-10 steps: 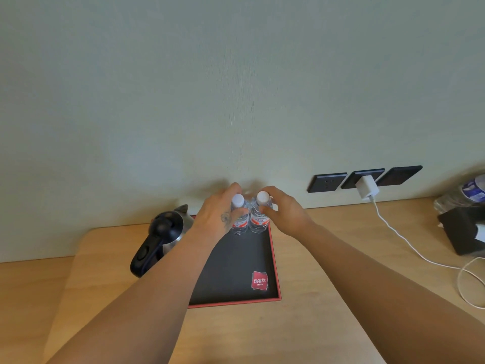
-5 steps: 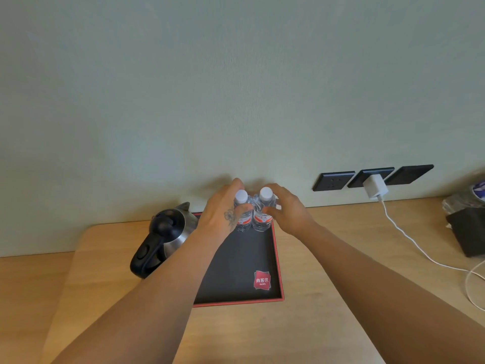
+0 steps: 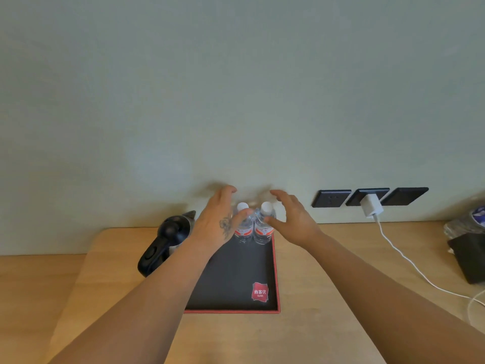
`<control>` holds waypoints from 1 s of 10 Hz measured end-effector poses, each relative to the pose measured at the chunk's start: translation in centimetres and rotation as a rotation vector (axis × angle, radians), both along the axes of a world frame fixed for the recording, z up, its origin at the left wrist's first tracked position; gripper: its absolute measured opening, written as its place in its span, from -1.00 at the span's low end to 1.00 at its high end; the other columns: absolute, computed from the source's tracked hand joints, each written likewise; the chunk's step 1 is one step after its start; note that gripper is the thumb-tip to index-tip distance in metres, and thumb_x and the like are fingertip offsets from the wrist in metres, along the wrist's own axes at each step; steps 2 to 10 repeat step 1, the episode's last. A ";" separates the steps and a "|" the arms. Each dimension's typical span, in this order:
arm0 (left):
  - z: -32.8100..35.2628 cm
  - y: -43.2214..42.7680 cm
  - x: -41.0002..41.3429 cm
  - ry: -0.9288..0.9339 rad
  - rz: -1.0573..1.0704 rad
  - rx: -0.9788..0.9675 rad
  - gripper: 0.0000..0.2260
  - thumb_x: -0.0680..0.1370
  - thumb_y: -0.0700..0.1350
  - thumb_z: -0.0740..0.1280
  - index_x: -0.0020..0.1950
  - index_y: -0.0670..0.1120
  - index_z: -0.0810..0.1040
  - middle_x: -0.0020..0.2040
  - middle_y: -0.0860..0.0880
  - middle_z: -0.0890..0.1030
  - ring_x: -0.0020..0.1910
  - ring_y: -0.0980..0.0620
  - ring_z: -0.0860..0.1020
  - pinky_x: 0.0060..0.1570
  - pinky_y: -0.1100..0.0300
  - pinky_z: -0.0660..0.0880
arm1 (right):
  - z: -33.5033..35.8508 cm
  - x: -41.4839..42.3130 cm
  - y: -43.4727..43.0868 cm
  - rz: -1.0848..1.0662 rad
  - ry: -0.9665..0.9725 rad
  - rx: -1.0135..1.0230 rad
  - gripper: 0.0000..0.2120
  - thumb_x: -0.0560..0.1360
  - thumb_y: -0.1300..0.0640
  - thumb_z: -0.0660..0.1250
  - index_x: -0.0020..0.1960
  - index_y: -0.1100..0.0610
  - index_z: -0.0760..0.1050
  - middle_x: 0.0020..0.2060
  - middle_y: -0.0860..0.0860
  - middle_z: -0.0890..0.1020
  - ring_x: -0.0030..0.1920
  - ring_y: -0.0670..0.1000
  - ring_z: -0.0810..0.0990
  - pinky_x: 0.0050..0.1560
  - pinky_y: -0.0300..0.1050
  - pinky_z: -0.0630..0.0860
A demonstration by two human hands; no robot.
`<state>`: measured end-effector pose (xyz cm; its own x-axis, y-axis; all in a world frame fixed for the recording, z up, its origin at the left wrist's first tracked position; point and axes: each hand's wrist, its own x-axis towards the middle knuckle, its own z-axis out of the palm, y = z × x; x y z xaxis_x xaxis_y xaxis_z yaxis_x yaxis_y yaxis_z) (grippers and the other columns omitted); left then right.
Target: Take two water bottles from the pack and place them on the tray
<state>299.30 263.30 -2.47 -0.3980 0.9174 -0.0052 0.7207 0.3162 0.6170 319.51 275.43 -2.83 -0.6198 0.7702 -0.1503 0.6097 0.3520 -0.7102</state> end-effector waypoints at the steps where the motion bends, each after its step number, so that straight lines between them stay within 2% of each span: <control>1: 2.4 -2.2 -0.3 0.106 0.012 0.034 -0.34 0.62 0.41 0.26 0.54 -0.01 0.35 0.49 -0.06 0.52 0.46 -0.13 0.51 0.38 -0.05 0.50 | 2.6 0.6 -0.2 0.044 -0.040 0.134 -0.24 0.54 -0.23 0.48 0.63 -0.08 0.26 0.53 0.04 0.45 0.54 0.13 0.38 0.47 0.13 0.44; 10: 2.4 -2.2 -0.3 0.106 0.012 0.034 -0.34 0.62 0.41 0.26 0.54 -0.01 0.35 0.49 -0.06 0.52 0.46 -0.13 0.51 0.38 -0.05 0.50 | 2.6 0.6 -0.2 0.044 -0.040 0.134 -0.24 0.54 -0.23 0.48 0.63 -0.08 0.26 0.53 0.04 0.45 0.54 0.13 0.38 0.47 0.13 0.44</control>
